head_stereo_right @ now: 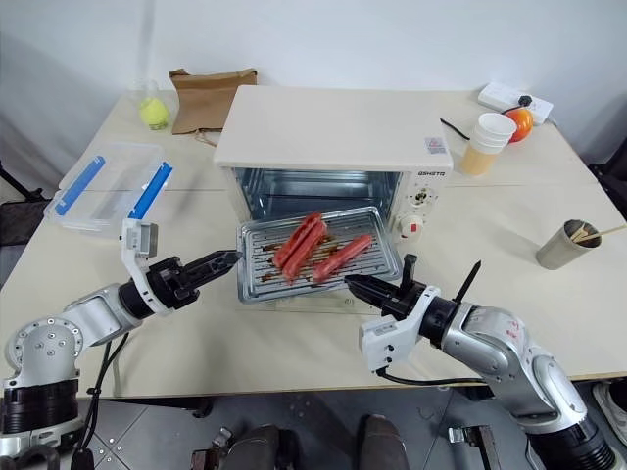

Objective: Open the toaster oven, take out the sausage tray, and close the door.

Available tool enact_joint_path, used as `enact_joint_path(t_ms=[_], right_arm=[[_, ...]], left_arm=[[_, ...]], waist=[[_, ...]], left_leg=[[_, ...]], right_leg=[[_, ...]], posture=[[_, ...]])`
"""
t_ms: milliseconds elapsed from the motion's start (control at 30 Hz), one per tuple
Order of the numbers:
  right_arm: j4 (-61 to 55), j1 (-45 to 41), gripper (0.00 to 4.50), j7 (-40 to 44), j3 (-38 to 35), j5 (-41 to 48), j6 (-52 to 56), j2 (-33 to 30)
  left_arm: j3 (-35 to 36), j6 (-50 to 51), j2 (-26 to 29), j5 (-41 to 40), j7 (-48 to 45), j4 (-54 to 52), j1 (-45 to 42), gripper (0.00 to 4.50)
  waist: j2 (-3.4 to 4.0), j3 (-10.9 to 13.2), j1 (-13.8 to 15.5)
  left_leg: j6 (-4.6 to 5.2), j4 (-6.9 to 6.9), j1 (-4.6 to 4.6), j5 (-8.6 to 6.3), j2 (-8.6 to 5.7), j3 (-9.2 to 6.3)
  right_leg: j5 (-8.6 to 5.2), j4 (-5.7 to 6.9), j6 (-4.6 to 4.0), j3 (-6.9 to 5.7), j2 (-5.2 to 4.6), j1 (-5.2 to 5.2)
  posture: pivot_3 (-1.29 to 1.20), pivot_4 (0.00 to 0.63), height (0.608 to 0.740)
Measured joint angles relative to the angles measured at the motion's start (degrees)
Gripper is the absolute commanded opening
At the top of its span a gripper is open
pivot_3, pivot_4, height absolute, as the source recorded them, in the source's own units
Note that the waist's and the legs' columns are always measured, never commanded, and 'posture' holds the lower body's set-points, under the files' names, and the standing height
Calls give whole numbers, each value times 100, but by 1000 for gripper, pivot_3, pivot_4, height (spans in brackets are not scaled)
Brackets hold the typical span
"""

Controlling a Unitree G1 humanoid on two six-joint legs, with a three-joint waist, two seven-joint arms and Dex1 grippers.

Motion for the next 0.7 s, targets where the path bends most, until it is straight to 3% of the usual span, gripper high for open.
enact_joint_path(t_ms=[200,233,333,667,700], right_arm=[[79,-206,122,3,34,39,-239,4],[91,-210,47,5,46,40,-261,4],[252,-314,0,42,128,100,-423,3],[485,-448,0,202,203,236,-731,0],[496,-461,0,209,205,244,-735,1]], left_arm=[[37,655,-203,-1004,1149,575,-293,4105],[38,683,-210,-1116,1325,634,-329,3919],[21,844,-207,-1501,1801,859,-409,3185],[-412,957,67,-3274,3006,1200,-339,48],[-455,918,103,-3423,3105,1204,-316,18]], waist=[[-1,0,-3],[-1,0,-1],[-1,0,-5],[-1,0,-5],[-1,0,-6]], left_leg=[[1,5,1,0,-1,-1],[1,6,1,0,-1,-2],[1,10,1,0,-3,-1],[1,16,1,0,0,-4],[1,16,1,0,11,-4]], right_leg=[[0,5,-1,3,1,1],[0,5,-1,3,1,1],[0,5,-1,6,0,2],[0,6,-1,13,0,5],[0,6,-1,13,0,5]], posture=[[0,150,740],[0,150,740],[0,150,740],[0,150,740],[0,150,740]])
